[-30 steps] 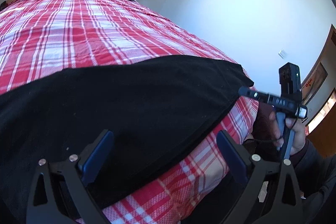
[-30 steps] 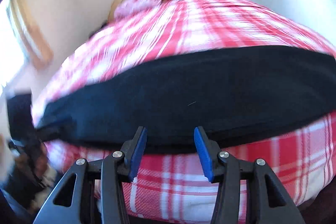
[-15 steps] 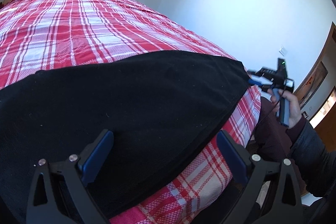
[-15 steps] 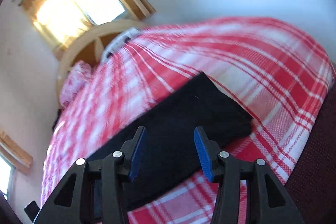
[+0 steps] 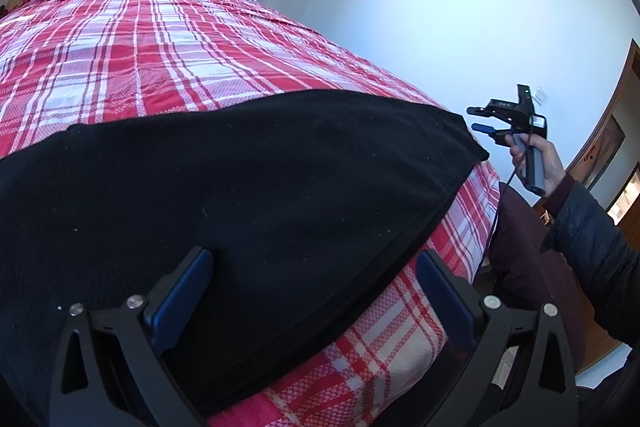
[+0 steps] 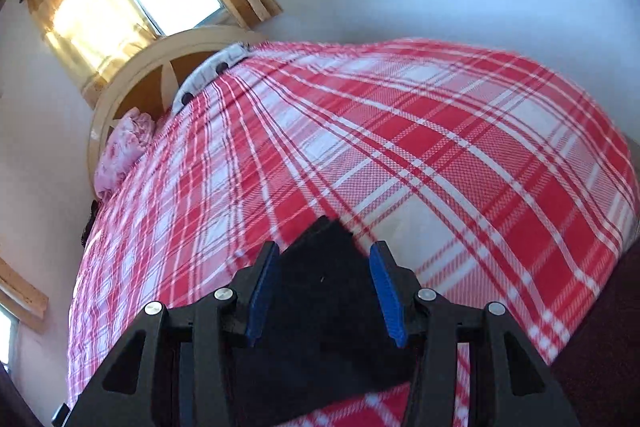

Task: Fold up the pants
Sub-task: 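Press the folded pants flat with the right tool and open it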

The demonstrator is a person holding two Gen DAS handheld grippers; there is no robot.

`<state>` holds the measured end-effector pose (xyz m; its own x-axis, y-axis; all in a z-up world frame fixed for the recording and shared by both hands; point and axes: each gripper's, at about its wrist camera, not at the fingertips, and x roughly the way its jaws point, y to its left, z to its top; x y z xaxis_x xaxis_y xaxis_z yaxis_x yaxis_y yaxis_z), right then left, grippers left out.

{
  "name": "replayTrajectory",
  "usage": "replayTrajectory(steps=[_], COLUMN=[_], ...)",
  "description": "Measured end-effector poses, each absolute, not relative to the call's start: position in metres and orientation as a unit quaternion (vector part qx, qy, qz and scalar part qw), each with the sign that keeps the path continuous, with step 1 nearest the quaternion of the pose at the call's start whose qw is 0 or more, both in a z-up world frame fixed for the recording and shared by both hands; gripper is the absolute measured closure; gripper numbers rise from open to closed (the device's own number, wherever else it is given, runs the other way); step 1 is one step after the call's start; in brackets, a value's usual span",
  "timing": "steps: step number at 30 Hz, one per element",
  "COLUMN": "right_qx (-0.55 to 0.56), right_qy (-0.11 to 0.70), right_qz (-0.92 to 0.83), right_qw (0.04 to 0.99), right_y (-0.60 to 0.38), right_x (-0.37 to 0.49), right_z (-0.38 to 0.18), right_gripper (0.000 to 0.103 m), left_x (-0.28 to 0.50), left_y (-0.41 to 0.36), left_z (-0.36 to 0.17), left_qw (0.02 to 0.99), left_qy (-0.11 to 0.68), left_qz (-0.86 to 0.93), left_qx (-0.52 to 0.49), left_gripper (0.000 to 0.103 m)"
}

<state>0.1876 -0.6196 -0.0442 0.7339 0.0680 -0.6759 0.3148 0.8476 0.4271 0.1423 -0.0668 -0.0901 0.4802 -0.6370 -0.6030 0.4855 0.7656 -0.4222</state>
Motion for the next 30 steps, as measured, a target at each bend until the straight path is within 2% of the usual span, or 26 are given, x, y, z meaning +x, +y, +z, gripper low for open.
replayTrajectory(steps=[4,7,9,12,22,25,27,28,29,30], right_qx=[0.282,0.276,0.256,0.235,0.205,0.218,0.248,0.258,0.271,0.279], right_qy=[0.364,0.384,0.395,0.387,0.367,0.363,0.355,0.348,0.337,0.334], right_qz=[-0.037,-0.023,-0.027,-0.038,-0.075,-0.094,-0.092,-0.089,-0.083,-0.08], right_qw=[0.887,0.881,0.882,0.891,0.905,0.901,0.896,0.897,0.898,0.897], right_y=[-0.631,-0.625,-0.62,-0.616,-0.623,-0.631,-0.638,-0.639,-0.639,-0.639], right_x=[0.201,0.21,0.215,0.214,0.223,0.213,0.195,0.186,0.171,0.162], right_z=[-0.054,-0.06,-0.063,-0.059,-0.065,-0.062,-0.056,-0.053,-0.049,-0.048], right_gripper=[0.057,0.066,0.084,0.095,0.097,0.096,0.09,0.078,0.06,0.051], left_x=[0.143,0.144,0.144,0.144,0.144,0.144,0.144,0.144,0.144,0.143], left_y=[-0.068,-0.07,-0.07,-0.071,-0.07,-0.07,-0.07,-0.07,-0.069,-0.069], left_z=[-0.091,-0.091,-0.092,-0.092,-0.093,-0.093,-0.093,-0.093,-0.093,-0.092], left_qw=[0.855,0.856,0.856,0.857,0.857,0.857,0.857,0.857,0.857,0.859], left_qy=[0.391,0.392,0.392,0.391,0.392,0.391,0.39,0.39,0.389,0.388], left_qz=[-0.327,-0.326,-0.326,-0.325,-0.325,-0.325,-0.325,-0.325,-0.325,-0.323], left_qx=[-0.094,-0.089,-0.088,-0.085,-0.082,-0.083,-0.085,-0.086,-0.087,-0.088], left_gripper=[0.0,0.0,0.0,0.0,0.0,0.0,0.0,0.0,0.0,0.0])
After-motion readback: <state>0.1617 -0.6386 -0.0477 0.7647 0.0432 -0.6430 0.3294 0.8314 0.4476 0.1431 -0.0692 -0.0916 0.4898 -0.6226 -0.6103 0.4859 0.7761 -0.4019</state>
